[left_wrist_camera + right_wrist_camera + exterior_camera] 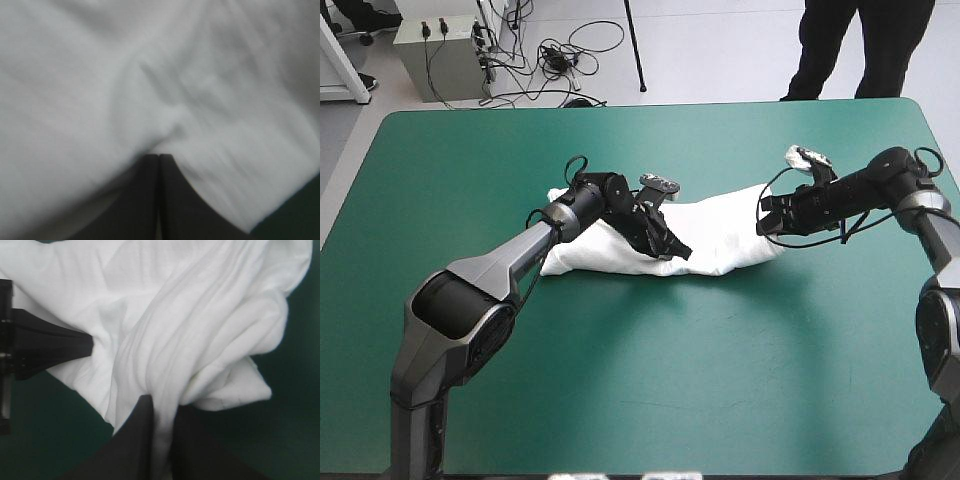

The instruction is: Fold the cloth

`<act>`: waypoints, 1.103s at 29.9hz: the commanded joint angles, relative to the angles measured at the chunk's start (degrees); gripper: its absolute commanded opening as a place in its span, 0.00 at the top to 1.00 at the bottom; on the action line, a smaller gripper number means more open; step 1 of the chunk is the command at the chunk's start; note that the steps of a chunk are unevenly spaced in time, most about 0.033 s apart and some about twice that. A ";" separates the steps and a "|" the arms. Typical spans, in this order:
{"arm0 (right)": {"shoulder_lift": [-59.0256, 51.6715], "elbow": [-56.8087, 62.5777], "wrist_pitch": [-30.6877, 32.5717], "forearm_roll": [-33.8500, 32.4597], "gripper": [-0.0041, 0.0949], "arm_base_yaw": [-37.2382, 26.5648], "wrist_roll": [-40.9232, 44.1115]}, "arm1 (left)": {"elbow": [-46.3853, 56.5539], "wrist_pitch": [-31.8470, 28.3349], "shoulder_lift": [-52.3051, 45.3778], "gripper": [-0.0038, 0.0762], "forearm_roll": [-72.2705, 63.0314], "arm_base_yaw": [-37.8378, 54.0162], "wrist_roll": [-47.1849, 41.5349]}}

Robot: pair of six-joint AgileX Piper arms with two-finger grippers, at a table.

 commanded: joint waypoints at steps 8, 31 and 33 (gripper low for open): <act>-4.66 -9.20 3.91 6.80 0.97 0.80 -0.11 | -0.89 0.68 -2.57 0.96 -0.09 -0.13 -0.42; -4.43 -16.16 2.87 6.41 0.97 9.52 2.72 | -0.89 13.77 -25.94 0.96 22.49 -0.03 -12.28; -3.99 -17.23 1.72 6.41 0.97 12.30 3.57 | -0.89 15.09 -29.84 0.96 23.82 -0.03 -13.21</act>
